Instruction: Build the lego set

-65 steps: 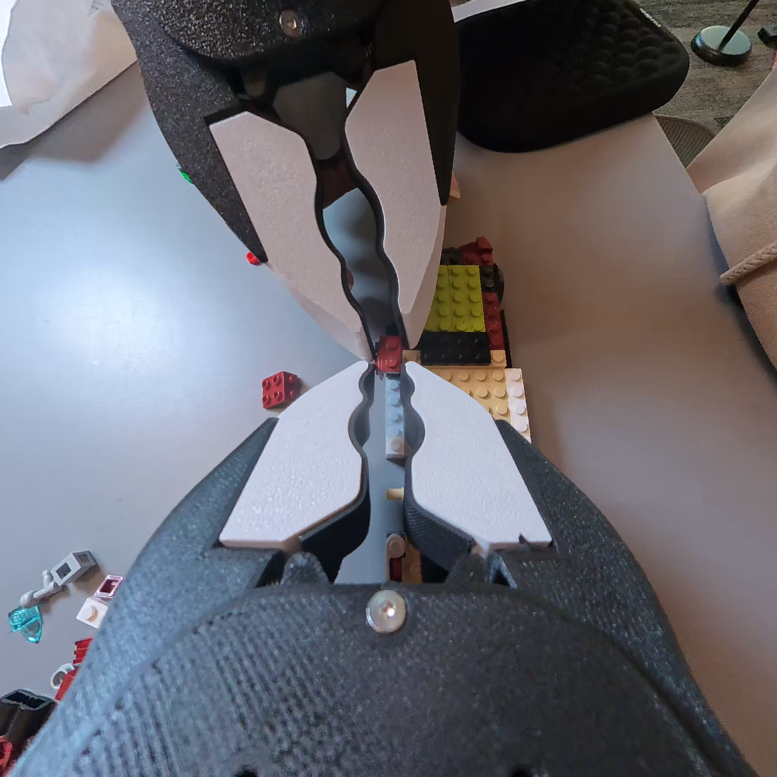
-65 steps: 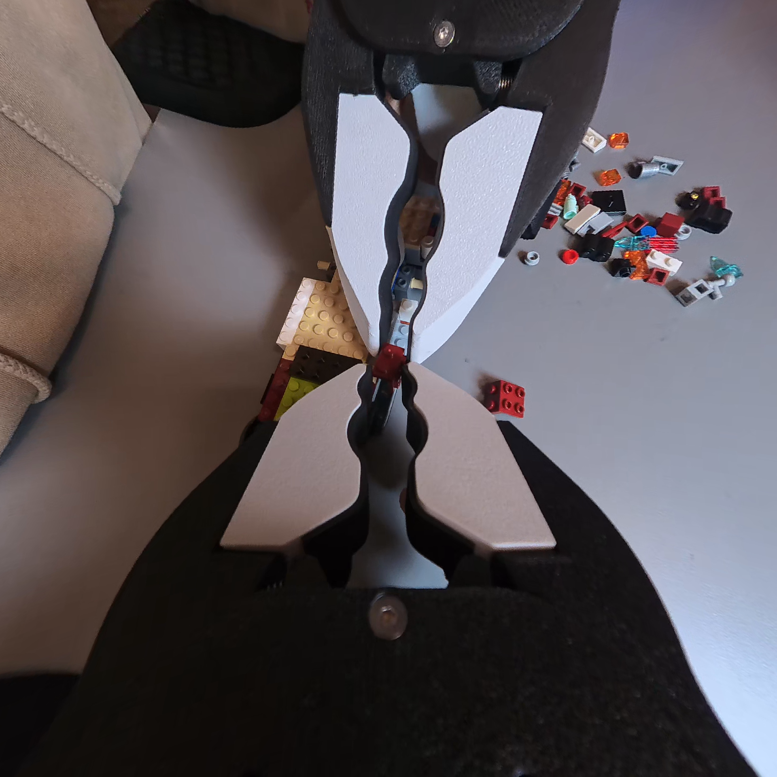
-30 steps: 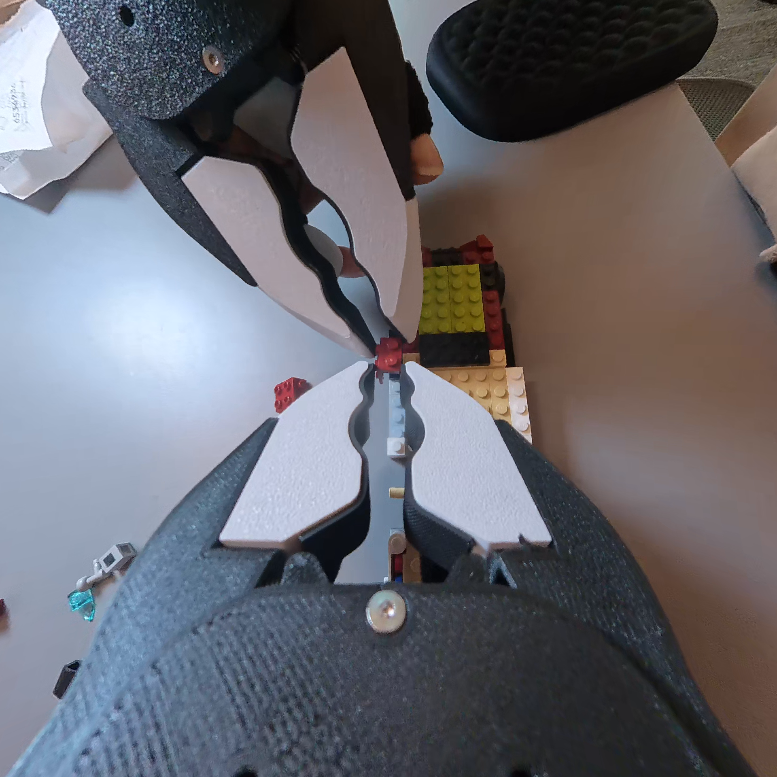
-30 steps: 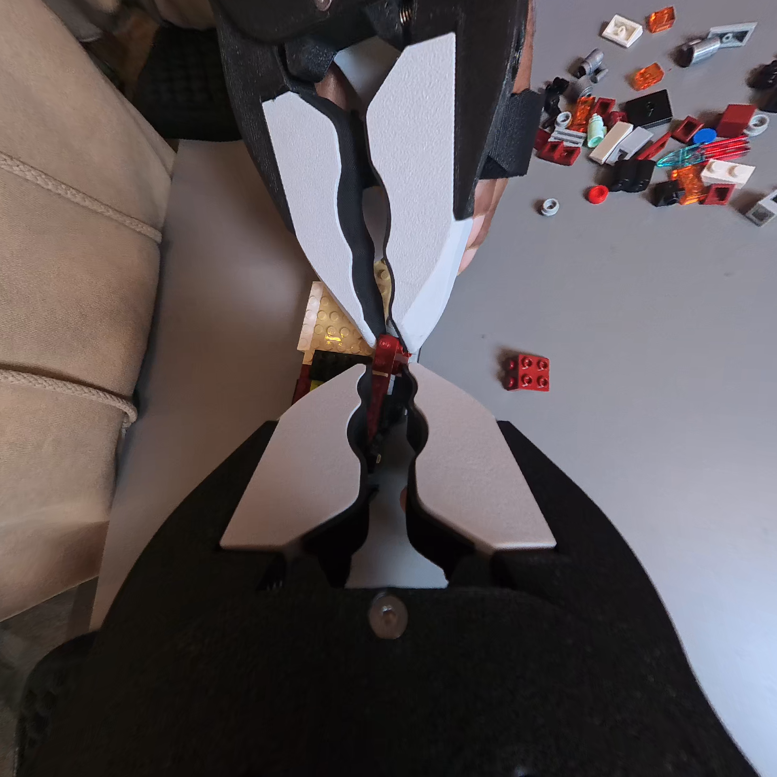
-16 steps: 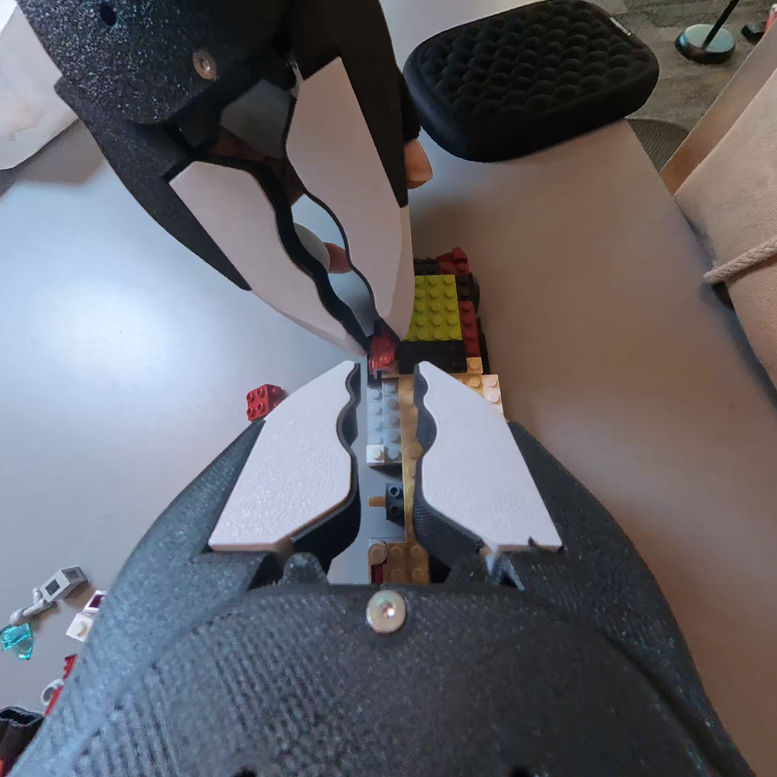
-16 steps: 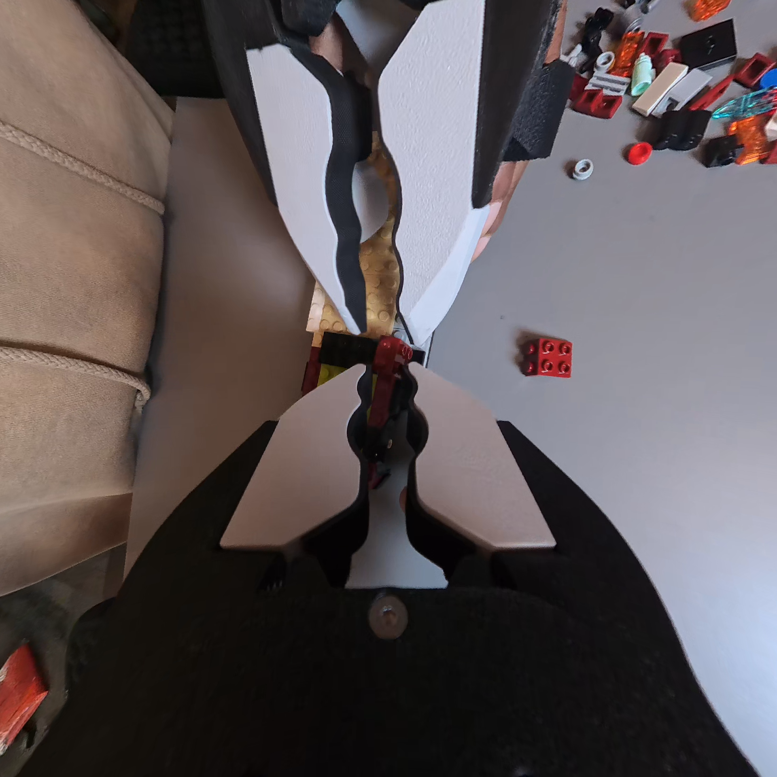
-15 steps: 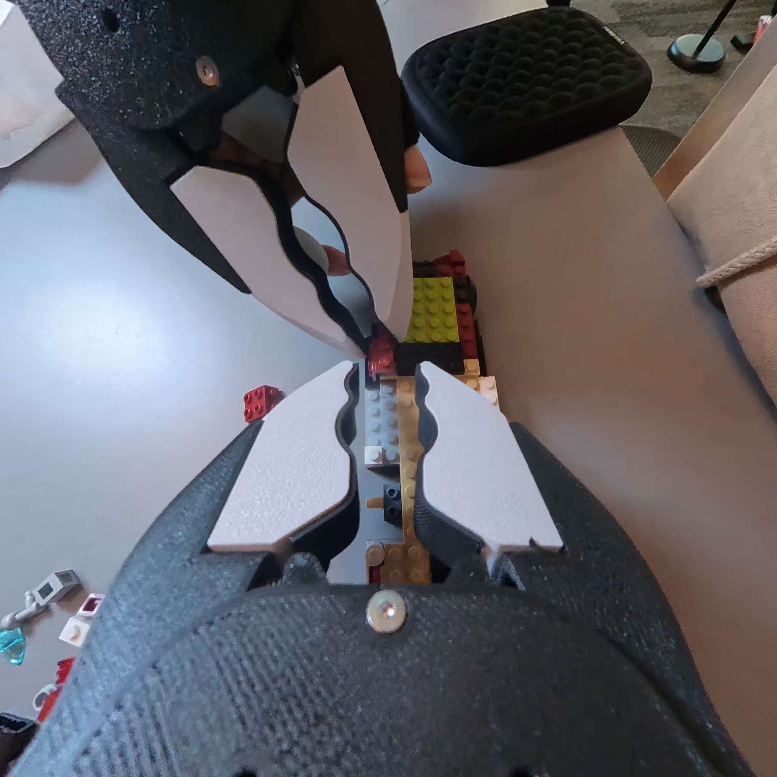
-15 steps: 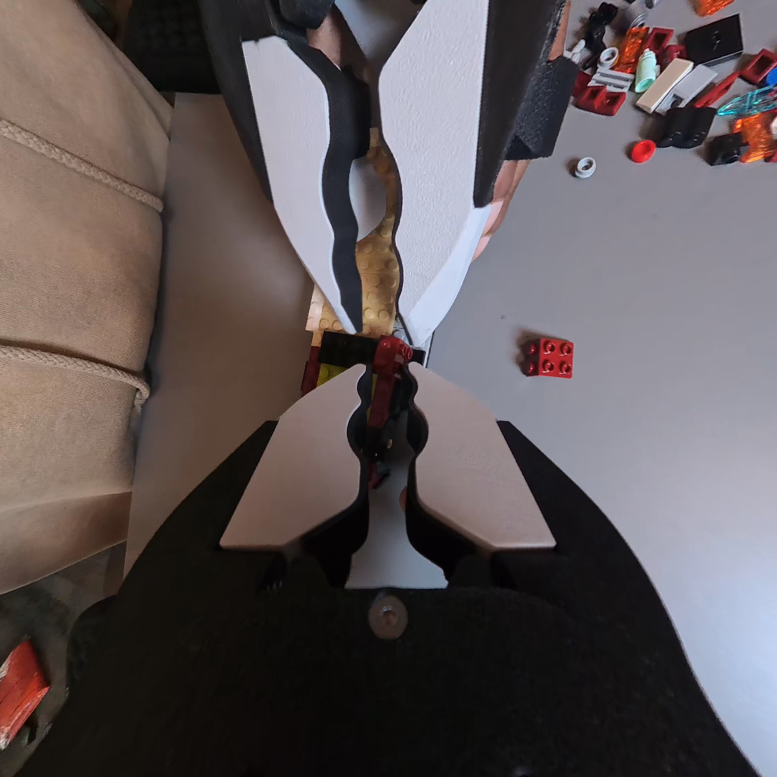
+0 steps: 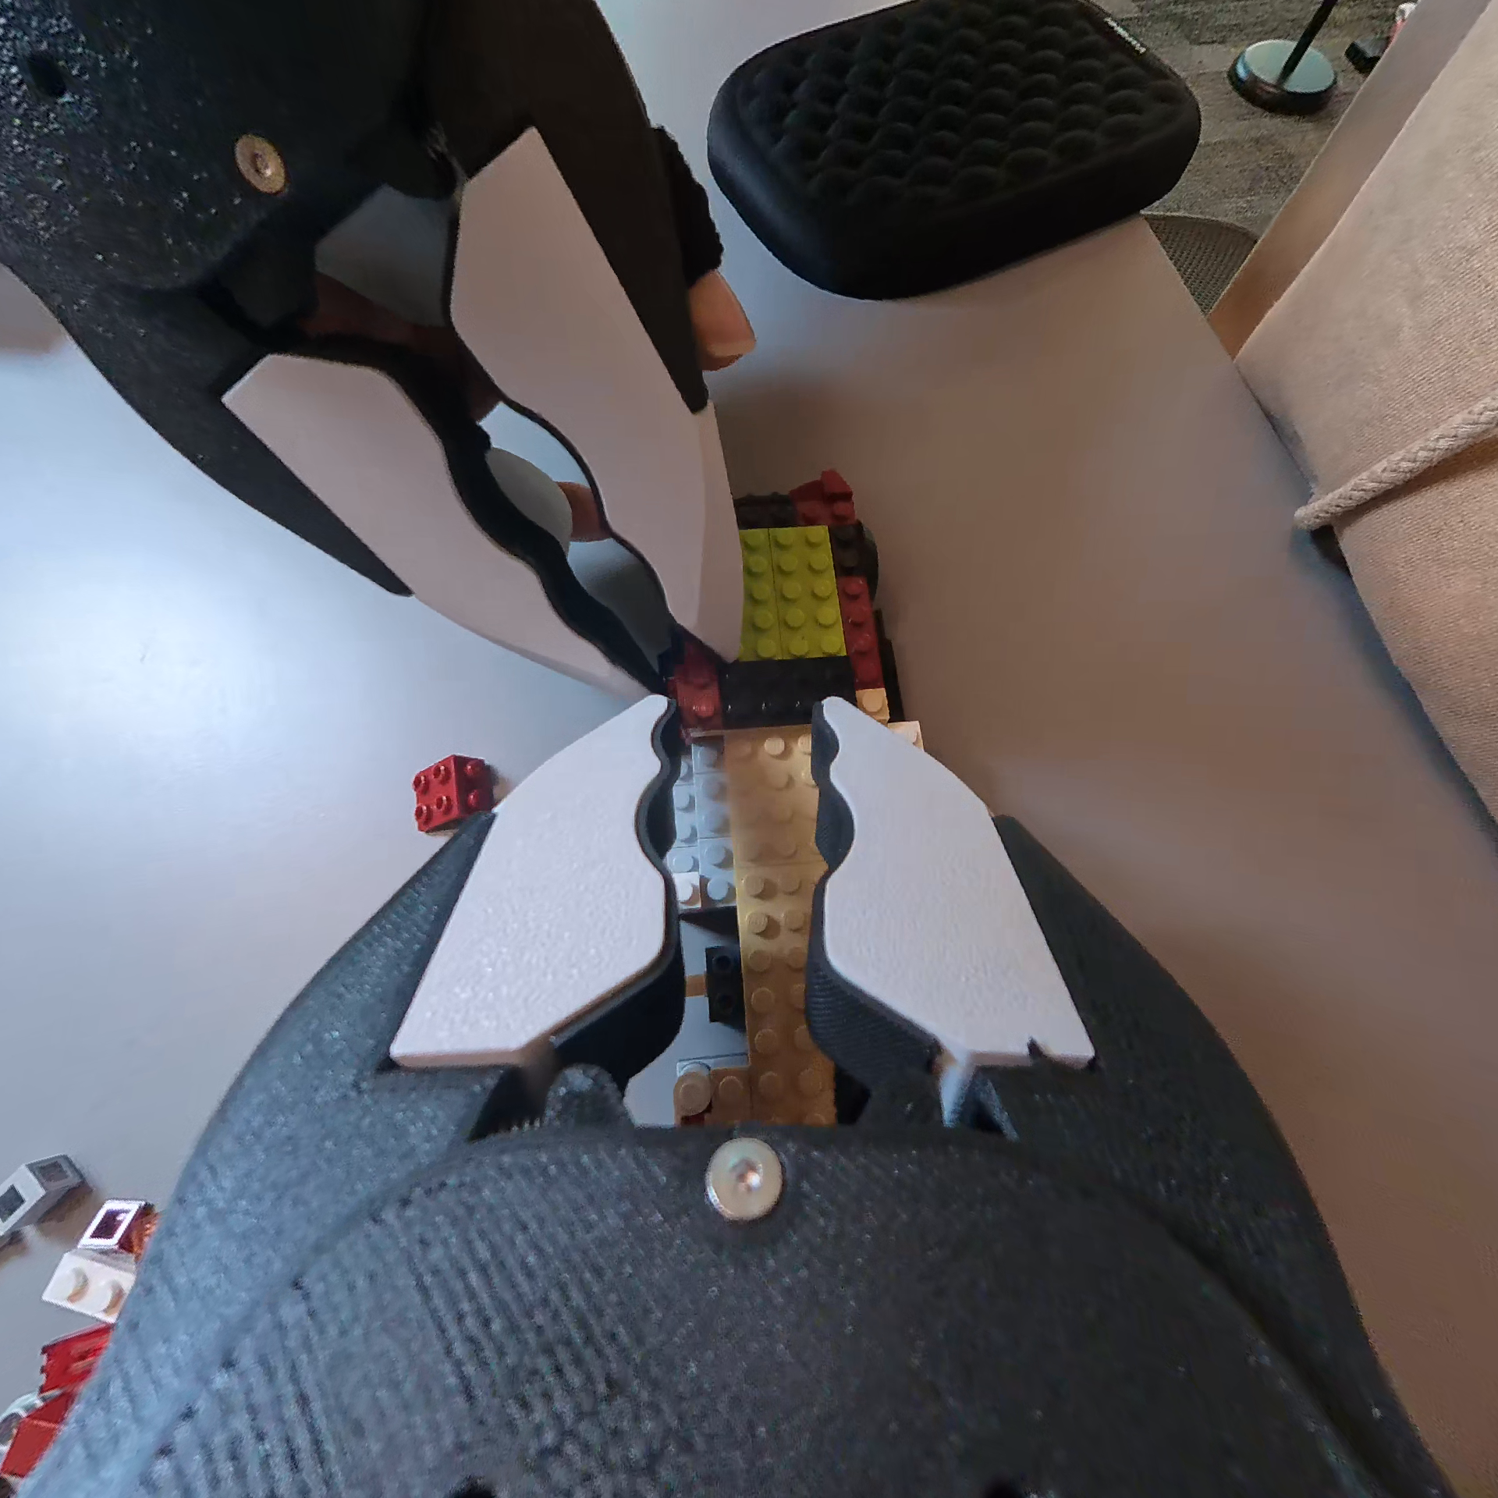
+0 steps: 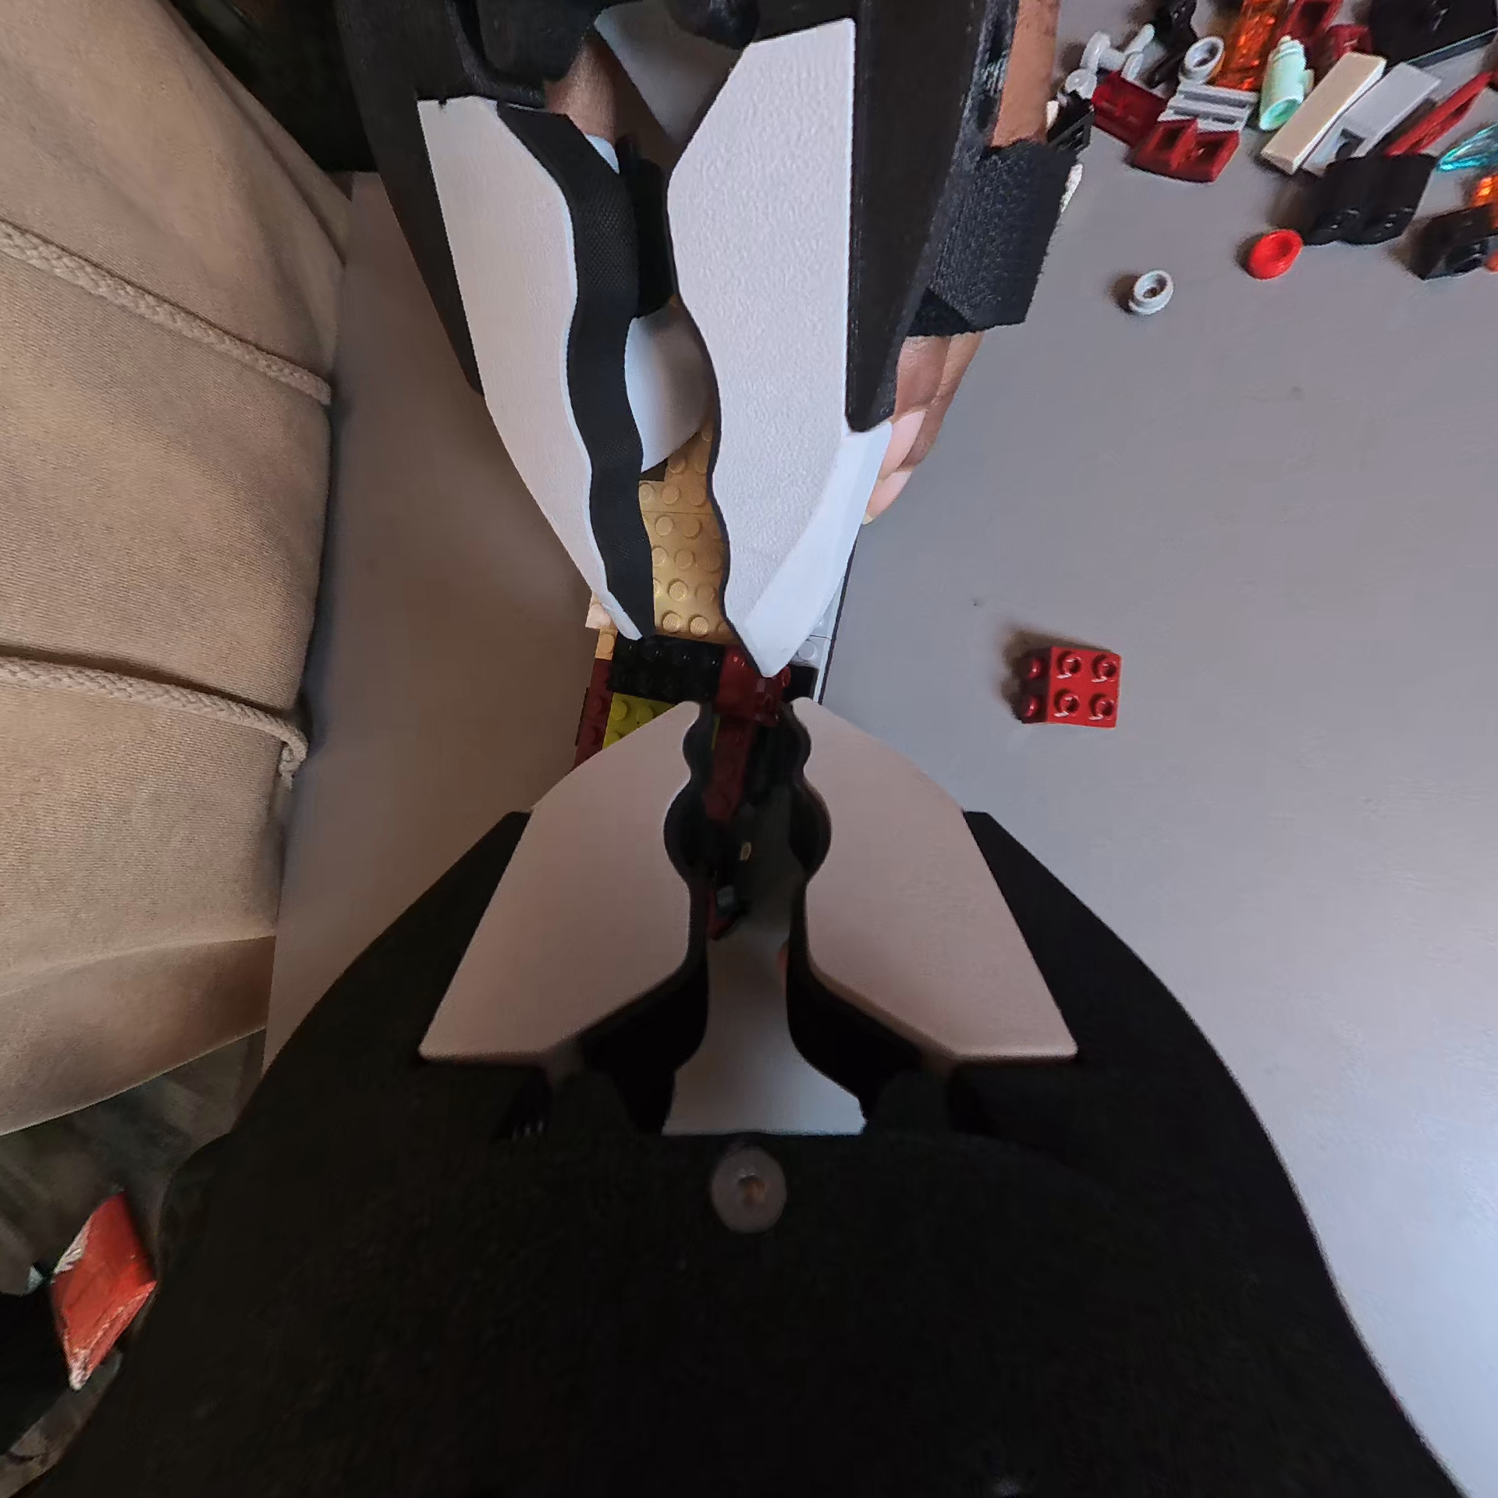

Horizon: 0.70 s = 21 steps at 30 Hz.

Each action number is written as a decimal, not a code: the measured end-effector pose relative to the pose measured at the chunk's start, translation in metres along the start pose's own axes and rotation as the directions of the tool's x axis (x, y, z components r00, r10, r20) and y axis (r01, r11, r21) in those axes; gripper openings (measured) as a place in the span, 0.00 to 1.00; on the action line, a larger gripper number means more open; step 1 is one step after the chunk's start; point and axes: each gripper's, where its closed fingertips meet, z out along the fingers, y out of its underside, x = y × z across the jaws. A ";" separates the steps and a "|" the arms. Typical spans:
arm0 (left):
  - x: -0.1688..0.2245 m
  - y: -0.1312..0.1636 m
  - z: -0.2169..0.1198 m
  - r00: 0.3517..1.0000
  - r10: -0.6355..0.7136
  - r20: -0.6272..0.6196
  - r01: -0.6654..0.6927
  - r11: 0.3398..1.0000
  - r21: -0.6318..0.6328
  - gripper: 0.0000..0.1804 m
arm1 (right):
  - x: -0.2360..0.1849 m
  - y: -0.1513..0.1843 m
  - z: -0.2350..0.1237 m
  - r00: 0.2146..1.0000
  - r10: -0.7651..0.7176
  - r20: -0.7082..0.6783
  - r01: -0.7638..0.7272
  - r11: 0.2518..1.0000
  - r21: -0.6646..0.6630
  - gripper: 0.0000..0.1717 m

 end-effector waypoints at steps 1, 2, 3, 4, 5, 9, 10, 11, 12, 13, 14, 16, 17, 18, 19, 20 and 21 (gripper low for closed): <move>0.000 0.000 0.000 1.000 0.000 -0.001 0.000 1.000 0.000 0.17 | -0.001 0.000 -0.001 1.000 0.003 0.007 -0.003 1.000 0.004 0.10; 0.000 0.000 0.000 1.000 0.000 -0.001 0.000 1.000 0.000 0.17 | -0.001 -0.001 -0.001 1.000 0.010 0.015 -0.010 1.000 0.013 0.10; 0.000 0.000 0.000 1.000 0.000 -0.002 0.000 1.000 0.000 0.17 | -0.002 -0.003 -0.002 0.999 0.021 0.027 -0.022 0.999 0.024 0.10; 0.000 0.000 0.000 1.000 0.000 -0.002 0.000 1.000 -0.001 0.17 | -0.003 -0.004 -0.003 0.999 0.035 0.039 -0.036 0.999 0.035 0.10; 0.000 0.000 0.000 1.000 0.001 -0.002 -0.001 1.000 0.000 0.17 | -0.003 -0.006 -0.003 0.998 0.051 0.041 -0.053 0.998 0.046 0.09; 0.001 0.000 0.000 1.000 -0.004 -0.007 0.004 1.000 0.002 0.17 | 0.000 -0.007 0.002 0.993 0.113 0.042 -0.115 0.992 0.047 0.09; 0.001 0.000 0.000 1.000 -0.005 -0.008 0.005 1.000 0.003 0.17 | -0.001 -0.007 0.003 0.992 0.120 0.044 -0.122 0.991 0.046 0.08; 0.001 0.000 0.001 1.000 -0.005 -0.010 0.005 1.000 0.004 0.17 | -0.001 -0.007 0.003 0.992 0.121 0.042 -0.123 0.992 0.042 0.08; 0.001 0.000 0.001 1.000 -0.005 -0.012 0.005 1.000 0.004 0.17 | -0.001 -0.007 0.003 0.992 0.120 0.040 -0.122 0.992 0.038 0.08; 0.002 -0.001 0.001 1.000 -0.005 -0.015 0.005 1.000 0.005 0.17 | -0.002 -0.007 0.003 0.992 0.122 0.041 -0.123 0.992 0.035 0.08; 0.002 -0.001 0.001 1.000 -0.004 -0.016 0.004 1.000 0.005 0.17 | -0.002 -0.007 0.002 0.991 0.129 0.045 -0.131 0.991 0.034 0.08; 0.002 -0.001 0.001 1.000 -0.004 -0.015 0.004 1.000 0.005 0.17 | -0.002 -0.007 0.002 0.987 0.149 0.051 -0.151 0.988 0.035 0.08; 0.002 -0.001 0.001 1.000 -0.004 -0.015 0.004 1.000 0.005 0.17 | -0.002 -0.008 0.001 0.986 0.156 0.053 -0.158 0.987 0.036 0.08; 0.002 -0.001 0.001 1.000 -0.004 -0.015 0.004 1.000 0.006 0.17 | -0.001 -0.007 0.001 0.985 0.164 0.052 -0.165 0.986 0.035 0.07; 0.002 -0.001 0.001 1.000 -0.004 -0.014 0.004 1.000 0.005 0.17 | -0.001 -0.007 0.002 0.984 0.173 0.051 -0.175 0.984 0.033 0.07; 0.002 -0.001 0.001 1.000 -0.004 -0.015 0.004 1.000 0.005 0.17 | -0.001 -0.007 0.002 0.981 0.185 0.053 -0.187 0.982 0.031 0.06; 0.002 -0.001 0.001 1.000 -0.005 -0.015 0.005 1.000 0.005 0.17 | -0.001 -0.007 0.002 0.979 0.197 0.055 -0.199 0.979 0.030 0.06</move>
